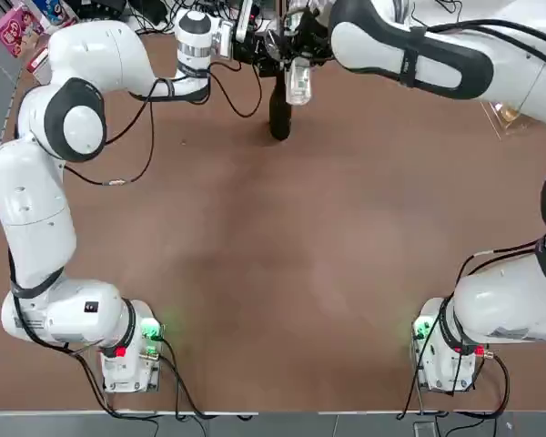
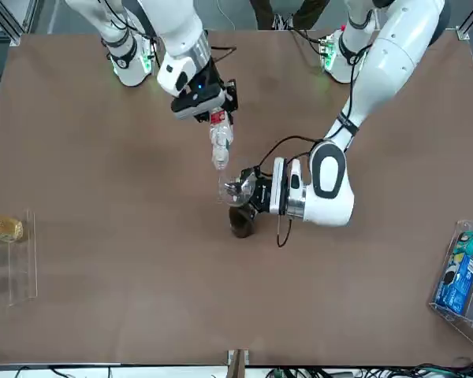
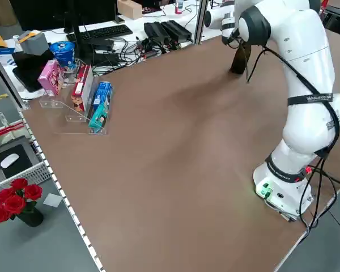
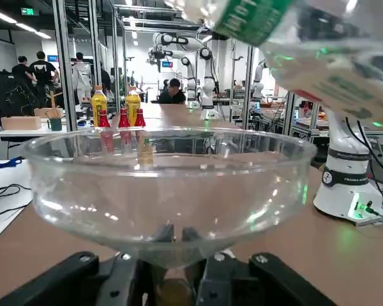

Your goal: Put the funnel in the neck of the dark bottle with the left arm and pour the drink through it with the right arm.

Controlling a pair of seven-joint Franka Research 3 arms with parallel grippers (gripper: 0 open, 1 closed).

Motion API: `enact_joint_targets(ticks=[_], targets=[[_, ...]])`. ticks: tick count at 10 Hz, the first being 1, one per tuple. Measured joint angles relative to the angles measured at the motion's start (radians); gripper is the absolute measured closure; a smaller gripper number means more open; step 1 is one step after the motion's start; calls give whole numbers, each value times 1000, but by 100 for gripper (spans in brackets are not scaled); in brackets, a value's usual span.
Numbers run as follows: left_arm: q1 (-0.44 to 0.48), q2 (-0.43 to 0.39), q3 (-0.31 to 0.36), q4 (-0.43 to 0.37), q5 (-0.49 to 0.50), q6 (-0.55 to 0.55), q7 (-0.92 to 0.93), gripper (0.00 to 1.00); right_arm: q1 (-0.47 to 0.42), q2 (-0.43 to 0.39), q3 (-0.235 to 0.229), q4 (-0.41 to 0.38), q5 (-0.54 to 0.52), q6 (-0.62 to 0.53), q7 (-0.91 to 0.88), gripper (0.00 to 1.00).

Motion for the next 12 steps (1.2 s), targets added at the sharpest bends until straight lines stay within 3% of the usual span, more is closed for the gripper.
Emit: enact_joint_targets(ticks=[5, 12], targets=[[1, 0, 0, 0, 0, 0, 0, 85, 8, 51, 64, 43, -1, -73, 147, 48], [2, 0, 0, 0, 0, 0, 0, 87, 37, 184, 74, 123, -7, -74, 240, 48]])
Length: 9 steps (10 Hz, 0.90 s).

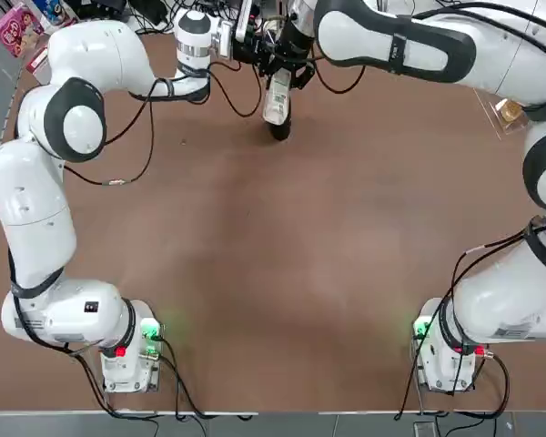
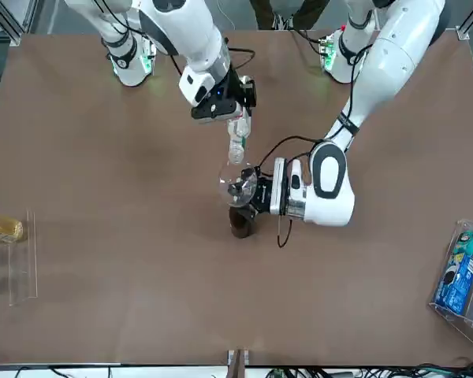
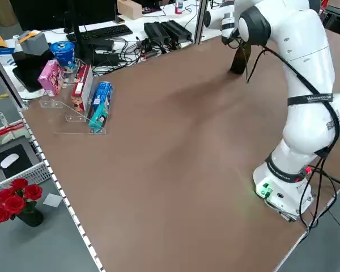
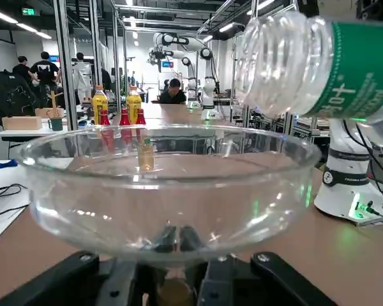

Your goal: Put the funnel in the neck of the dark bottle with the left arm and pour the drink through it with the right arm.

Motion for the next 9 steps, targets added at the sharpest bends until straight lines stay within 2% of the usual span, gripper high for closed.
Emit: enact_joint_targets(ticks=[9], targets=[[1, 0, 0, 0, 0, 0, 0, 87, 4, 13, 3, 25, 0, -9, 27, 48]])
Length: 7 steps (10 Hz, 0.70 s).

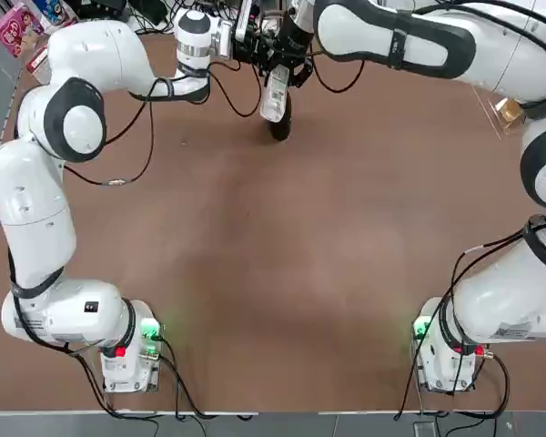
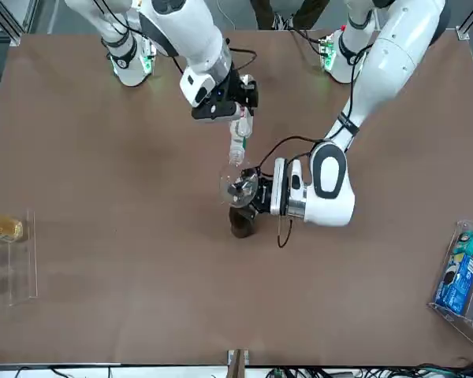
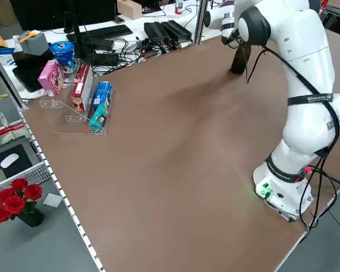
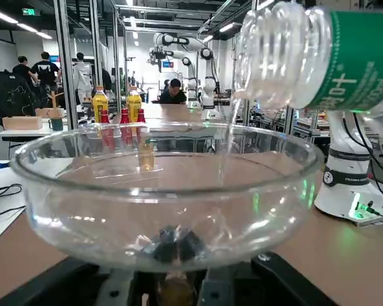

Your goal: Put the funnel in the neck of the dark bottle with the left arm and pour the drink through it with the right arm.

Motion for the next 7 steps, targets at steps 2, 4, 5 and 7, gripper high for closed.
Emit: enact_joint_targets(ticks=[2, 4, 5, 7], targets=[[0, 0, 0, 0, 0, 0, 0, 87, 0, 0, 0, 2, 0, -1, 2, 48], [0, 0, 0, 0, 0, 0, 0, 87, 0, 0, 0, 2, 0, -1, 3, 48], [0, 0, 0, 0, 0, 0, 0, 87, 0, 0, 0, 2, 0, -2, 3, 48], [0, 0, 0, 0, 0, 0, 0, 87, 0, 0, 0, 5, -9, -3, 3, 48]])
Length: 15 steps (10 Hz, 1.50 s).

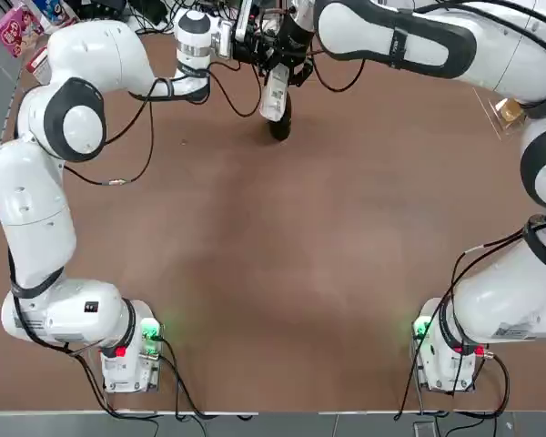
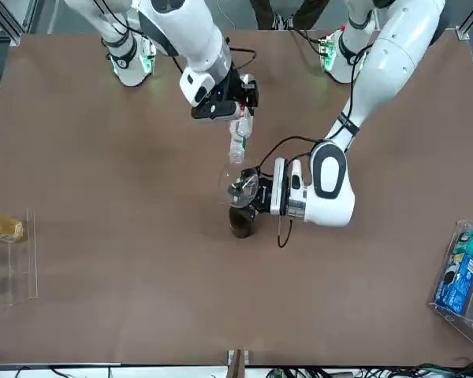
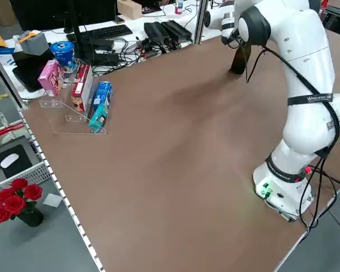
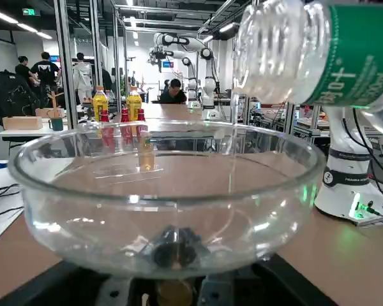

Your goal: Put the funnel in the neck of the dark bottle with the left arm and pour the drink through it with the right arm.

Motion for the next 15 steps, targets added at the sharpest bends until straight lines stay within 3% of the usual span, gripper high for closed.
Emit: enact_joint_targets(ticks=[5, 6, 9, 11, 13, 15], targets=[[1, 1, 0, 0, -1, -1, 0, 82, 0, -18, 10, 6, -213, -7, 3, 48], [1, 3, 0, 0, -3, -3, 0, 74, -5, -43, 10, 4, -230, -20, -13, 48], [2, 12, 1, 0, -2, -4, 0, 30, -56, -141, 5, -25, -234, -85, -181, 48], [17, 11, 2, 5, 21, -3, 1, 0, -74, -173, -33, -37, -232, -112, -280, 48], [59, -10, 2, 12, 112, -4, 5, 0, -78, -182, -98, -38, -195, -112, -398, 48], [112, -61, 2, 6, 284, -6, 6, 0, -81, -230, -217, -37, -44, -112, -588, 48]])
